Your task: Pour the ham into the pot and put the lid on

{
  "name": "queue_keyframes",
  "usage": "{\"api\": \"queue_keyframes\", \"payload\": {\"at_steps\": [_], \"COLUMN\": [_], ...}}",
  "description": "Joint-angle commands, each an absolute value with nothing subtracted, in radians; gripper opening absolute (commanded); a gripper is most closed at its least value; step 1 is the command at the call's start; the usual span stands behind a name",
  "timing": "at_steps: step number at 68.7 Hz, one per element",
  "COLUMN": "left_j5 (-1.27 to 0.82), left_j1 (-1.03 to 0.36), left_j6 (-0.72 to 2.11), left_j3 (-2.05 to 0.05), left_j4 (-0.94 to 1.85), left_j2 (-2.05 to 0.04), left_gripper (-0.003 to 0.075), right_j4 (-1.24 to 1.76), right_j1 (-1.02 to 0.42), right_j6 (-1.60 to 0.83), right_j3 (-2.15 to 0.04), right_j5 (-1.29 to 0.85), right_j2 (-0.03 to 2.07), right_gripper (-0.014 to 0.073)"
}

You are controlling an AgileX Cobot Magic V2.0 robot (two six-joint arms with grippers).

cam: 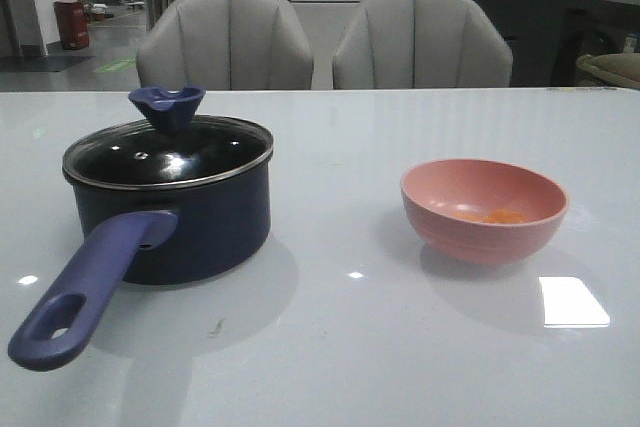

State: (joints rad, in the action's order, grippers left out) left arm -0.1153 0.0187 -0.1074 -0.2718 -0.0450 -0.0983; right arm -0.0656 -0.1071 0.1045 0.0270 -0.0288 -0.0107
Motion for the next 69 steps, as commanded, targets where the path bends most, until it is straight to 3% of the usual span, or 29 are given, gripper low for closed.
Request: {"api": "queue_keyframes", "payload": {"at_steps": [1,8,32,39,48,53,69], "left_j5": [-0.235,-0.322,-0.315,-0.317,-0.319,-0.319,-0.321], "left_j1": [0.011,0.011,0.011,-0.009,-0.045,-0.052,-0.052], "left_j6": [-0.118,-0.118,-0.118,-0.118,-0.118,-0.118,-0.118], "left_j3": [-0.400,-0.459,-0.453,-0.453,-0.453,-0.453,-0.455], "left_j4": [-0.030,0.000,-0.030,-0.060,-0.076,-0.079,-0.058], "left_j2": [-0.199,-0.250,-0.300,-0.304,-0.313,-0.322,-0.329], "left_gripper": [0.0113,0.0113,0.0136,0.0240,0.0520,0.0609,0.0616], "right_j4": [-0.078,-0.078,-0.078,-0.078,-0.078,-0.078,-0.078], "right_j1": [-0.102,-0.102,-0.102,-0.102,-0.102,-0.102,-0.102], "right_j6": [0.102,0.102,0.102,0.102,0.102,0.102,0.102], "right_j3": [0.022,0.022,0.022,0.022,0.022,0.022,0.022], "right_j5": [0.049,0.049,0.049,0.049,0.049,0.049,0.049], "right_j2": [-0.030,-0.030,-0.030,-0.030,-0.030,-0.030,-0.030], "right_gripper": [0.0153,0.0153,0.0153,0.0153,0.0153,0.0153,0.0153]}}
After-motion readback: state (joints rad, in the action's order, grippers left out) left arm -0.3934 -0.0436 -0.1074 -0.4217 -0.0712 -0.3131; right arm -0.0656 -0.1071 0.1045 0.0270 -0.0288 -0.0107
